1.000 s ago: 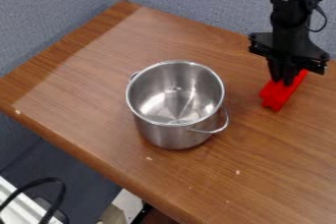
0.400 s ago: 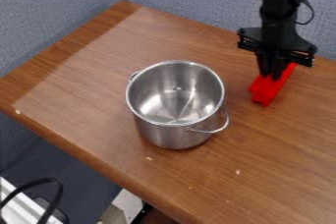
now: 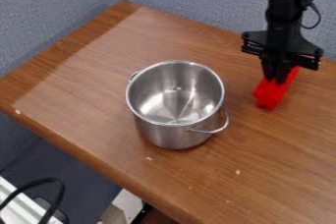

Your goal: Put the red object in the metal pot

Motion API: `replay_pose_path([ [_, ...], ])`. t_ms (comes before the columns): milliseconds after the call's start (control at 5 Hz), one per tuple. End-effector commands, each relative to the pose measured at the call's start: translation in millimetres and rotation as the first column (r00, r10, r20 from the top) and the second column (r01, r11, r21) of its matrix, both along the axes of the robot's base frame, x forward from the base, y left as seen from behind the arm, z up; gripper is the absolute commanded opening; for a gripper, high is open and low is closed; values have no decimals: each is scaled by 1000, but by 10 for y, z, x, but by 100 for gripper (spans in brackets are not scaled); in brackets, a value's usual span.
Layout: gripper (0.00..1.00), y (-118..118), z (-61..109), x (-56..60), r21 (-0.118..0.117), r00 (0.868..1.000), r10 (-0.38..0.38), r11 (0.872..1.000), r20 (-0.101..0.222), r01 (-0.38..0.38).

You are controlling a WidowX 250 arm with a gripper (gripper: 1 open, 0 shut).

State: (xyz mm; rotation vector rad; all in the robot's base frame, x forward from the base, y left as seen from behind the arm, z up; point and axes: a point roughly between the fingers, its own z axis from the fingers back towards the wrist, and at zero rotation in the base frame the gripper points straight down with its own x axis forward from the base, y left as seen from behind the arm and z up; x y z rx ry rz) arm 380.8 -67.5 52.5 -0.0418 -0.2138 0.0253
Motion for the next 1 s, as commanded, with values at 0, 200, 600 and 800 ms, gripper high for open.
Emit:
replay_pose_path([
  [0, 0, 32, 367, -38, -9, 996, 5, 1000, 89, -4],
  [200, 0, 67, 531, -154, -22, 993, 12, 1000, 117, -9],
  [600, 0, 223, 1046, -455, -55, 975, -14, 998, 220, 27],
  [800, 0, 414, 1199, -612, -55, 969, -39, 997, 243, 54],
])
